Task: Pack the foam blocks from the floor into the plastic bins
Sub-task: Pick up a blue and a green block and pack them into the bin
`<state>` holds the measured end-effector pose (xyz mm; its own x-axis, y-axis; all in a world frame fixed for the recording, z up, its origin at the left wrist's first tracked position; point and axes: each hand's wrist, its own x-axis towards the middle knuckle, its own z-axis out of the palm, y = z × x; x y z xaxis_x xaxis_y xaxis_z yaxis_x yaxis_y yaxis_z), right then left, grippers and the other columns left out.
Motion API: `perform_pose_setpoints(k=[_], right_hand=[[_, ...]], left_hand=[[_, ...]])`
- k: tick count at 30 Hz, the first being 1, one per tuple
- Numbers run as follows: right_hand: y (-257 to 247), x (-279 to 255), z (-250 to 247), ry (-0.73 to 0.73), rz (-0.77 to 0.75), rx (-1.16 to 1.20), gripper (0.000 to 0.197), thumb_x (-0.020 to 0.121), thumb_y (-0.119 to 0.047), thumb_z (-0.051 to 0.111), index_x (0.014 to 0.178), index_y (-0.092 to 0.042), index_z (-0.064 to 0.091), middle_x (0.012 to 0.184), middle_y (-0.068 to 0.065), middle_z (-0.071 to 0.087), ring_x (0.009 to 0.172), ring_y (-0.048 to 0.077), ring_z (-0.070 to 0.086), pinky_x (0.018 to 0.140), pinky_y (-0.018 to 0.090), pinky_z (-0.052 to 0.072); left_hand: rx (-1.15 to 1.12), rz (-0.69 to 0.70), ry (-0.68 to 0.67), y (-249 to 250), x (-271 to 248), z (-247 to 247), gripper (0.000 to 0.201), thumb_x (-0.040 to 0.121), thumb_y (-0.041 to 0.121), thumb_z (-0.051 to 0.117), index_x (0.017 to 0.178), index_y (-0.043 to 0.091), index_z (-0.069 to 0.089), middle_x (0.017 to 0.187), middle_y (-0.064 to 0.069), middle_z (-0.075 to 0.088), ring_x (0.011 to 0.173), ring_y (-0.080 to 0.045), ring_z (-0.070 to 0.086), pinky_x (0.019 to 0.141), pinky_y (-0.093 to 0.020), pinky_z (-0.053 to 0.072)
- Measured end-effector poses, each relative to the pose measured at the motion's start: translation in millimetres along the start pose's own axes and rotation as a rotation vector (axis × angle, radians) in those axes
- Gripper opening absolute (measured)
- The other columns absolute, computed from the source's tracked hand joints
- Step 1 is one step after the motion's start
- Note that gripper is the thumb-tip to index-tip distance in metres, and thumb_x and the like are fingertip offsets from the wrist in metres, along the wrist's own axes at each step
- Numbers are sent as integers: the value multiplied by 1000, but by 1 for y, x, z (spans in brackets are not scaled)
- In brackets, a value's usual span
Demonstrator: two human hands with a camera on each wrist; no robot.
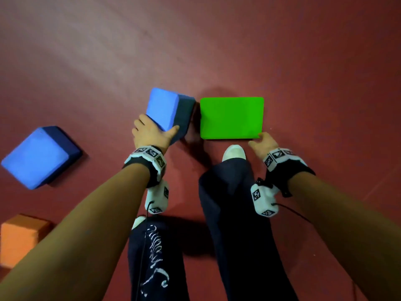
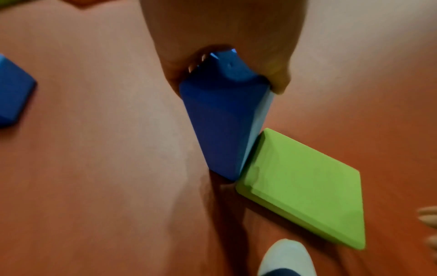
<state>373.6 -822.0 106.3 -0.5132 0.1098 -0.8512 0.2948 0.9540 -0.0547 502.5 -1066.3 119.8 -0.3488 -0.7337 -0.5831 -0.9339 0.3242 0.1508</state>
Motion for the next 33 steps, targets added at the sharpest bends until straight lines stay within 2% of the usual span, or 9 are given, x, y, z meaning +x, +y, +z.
perform_pose_setpoints(k=[5, 13, 17, 19, 21, 23, 26, 30, 33], right_hand=[[1, 76, -7, 64, 118, -61, 57, 89, -21, 58, 137, 0, 35, 140, 21, 36, 125, 36, 43, 98, 39, 37], [18, 139, -6, -15, 195, 102, 73, 86, -34, 63, 143, -2, 32, 145, 19, 39, 131, 35, 41, 106, 39, 33], [24, 145, 1, -119, 128, 253, 45, 91, -29, 59, 128, -2, 53, 129, 14, 56, 117, 29, 53, 92, 31, 39], [27, 147, 4, -59, 124, 343, 28, 88, -32, 63, 104, -8, 58, 109, 12, 61, 103, 26, 56, 83, 31, 38], [27, 139, 3, -9, 125, 401, 28, 86, -32, 65, 76, -20, 42, 83, 2, 52, 88, 19, 50, 77, 30, 36], [27, 132, 2, -6, 144, 457, 38, 83, -33, 69, 72, -22, 34, 76, -1, 46, 81, 18, 47, 76, 31, 37], [27, 111, -9, -12, 128, 493, 40, 73, -34, 78, 82, -12, 46, 89, 8, 50, 77, 19, 50, 76, 34, 41], [12, 78, -31, -25, 34, 275, 77, 74, -36, 77, 136, -10, 41, 129, 11, 45, 115, 24, 49, 101, 33, 38], [-5, 59, -37, 12, -31, 245, 61, 71, -30, 80, 116, -11, 44, 118, 11, 50, 107, 27, 54, 84, 23, 42]], left_hand=[[-168, -63, 38, 41, 11, 49, 78, 70, 59, 70, 110, -1, 41, 115, -18, 46, 100, -40, 51, 83, -46, 40], [-85, -59, 166, 59, -11, 76, 85, 61, 72, 52, 107, 1, 44, 110, -16, 47, 97, -35, 49, 74, -47, 45], [-76, -62, 165, 58, -10, 75, 83, 62, 71, 54, 108, 3, 43, 111, -14, 46, 98, -33, 48, 73, -45, 42], [-87, -58, 171, 58, -12, 76, 83, 62, 71, 54, 109, 2, 43, 111, -15, 46, 98, -33, 47, 73, -45, 42], [-93, -61, 173, 60, -14, 76, 84, 62, 70, 54, 109, 1, 44, 111, -16, 46, 97, -34, 48, 73, -45, 41], [-94, -63, 165, 61, -14, 74, 88, 61, 71, 52, 111, -1, 44, 112, -18, 47, 96, -35, 48, 74, -44, 39], [-108, -63, 125, 63, -18, 70, 92, 59, 71, 49, 112, -4, 44, 114, -20, 47, 97, -36, 49, 80, -45, 39], [-134, -141, 48, 65, -22, 62, 87, 67, 59, 70, 118, -5, 40, 119, -21, 44, 103, -40, 48, 88, -46, 38], [-200, -319, 27, 65, -28, 60, 89, 68, 56, 73, 124, -3, 37, 122, -20, 44, 108, -39, 49, 89, -45, 38]])
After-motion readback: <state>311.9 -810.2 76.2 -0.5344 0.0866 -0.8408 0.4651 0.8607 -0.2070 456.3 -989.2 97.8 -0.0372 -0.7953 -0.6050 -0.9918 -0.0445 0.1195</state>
